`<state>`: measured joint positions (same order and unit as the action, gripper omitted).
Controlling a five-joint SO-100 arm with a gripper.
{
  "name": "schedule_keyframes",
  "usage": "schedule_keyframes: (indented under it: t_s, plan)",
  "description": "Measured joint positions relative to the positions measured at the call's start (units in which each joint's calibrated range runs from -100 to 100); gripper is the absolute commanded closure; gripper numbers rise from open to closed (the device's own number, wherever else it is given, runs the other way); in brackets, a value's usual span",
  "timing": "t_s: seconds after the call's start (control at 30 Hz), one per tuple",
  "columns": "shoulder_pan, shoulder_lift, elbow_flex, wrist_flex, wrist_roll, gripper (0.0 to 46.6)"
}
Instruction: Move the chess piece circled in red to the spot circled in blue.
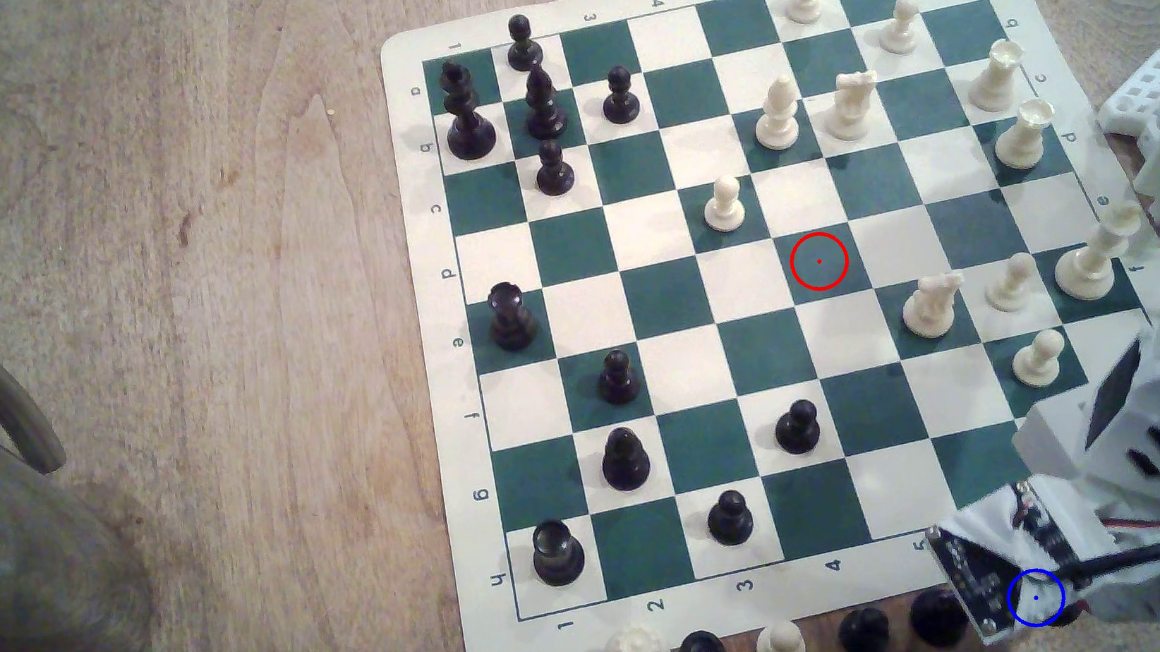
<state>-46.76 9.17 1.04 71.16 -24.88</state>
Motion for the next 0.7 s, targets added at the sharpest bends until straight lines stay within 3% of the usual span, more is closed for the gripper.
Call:
schedule_keyframes:
  t_s: [0.47, 0.57, 0.7]
  plan:
    - [-0.2, 4.8, 1.9, -4.5, 0.0, 45.4]
    - [-0.2, 4.9, 1.9, -4.6, 0.0, 38.6]
    - [-0.2, 4.9, 1.9, -4.5, 0.3, 34.0]
